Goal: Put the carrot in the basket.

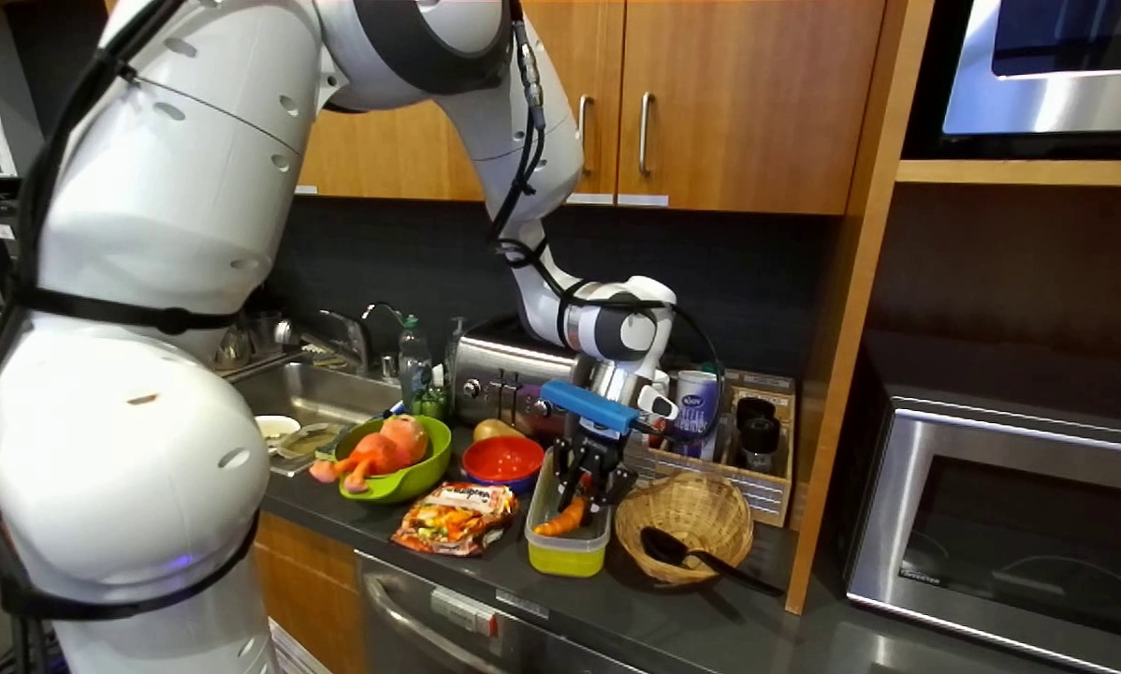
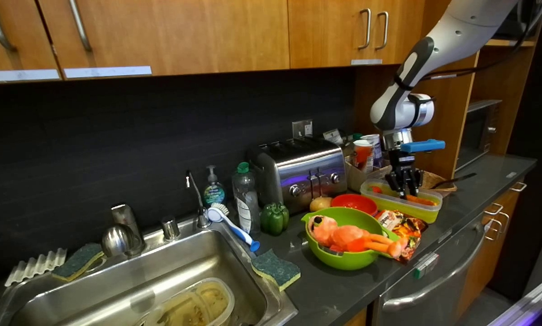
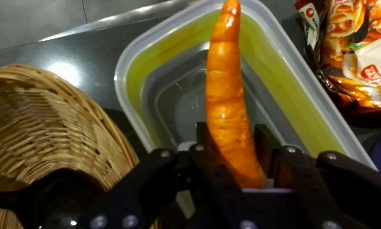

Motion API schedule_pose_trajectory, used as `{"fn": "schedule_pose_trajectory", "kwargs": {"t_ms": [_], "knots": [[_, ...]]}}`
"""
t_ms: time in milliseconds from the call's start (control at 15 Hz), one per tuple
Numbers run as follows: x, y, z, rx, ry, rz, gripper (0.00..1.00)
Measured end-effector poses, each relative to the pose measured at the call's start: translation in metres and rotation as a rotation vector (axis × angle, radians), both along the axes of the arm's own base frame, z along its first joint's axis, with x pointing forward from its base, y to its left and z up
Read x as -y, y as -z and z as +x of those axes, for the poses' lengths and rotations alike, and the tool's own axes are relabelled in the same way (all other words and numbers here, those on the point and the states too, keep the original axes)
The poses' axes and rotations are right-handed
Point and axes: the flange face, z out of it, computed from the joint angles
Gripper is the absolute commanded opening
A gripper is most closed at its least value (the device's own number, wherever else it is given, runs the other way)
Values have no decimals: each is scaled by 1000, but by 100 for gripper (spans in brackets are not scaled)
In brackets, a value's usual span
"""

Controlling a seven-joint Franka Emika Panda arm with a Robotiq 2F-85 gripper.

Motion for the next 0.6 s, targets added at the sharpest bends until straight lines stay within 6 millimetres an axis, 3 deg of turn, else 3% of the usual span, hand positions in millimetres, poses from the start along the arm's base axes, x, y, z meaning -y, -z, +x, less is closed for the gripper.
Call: {"fn": "schedule_pose_trajectory", "kwargs": {"t_ms": [600], "knots": [[1, -1, 3, 3, 0, -1, 14]]}}
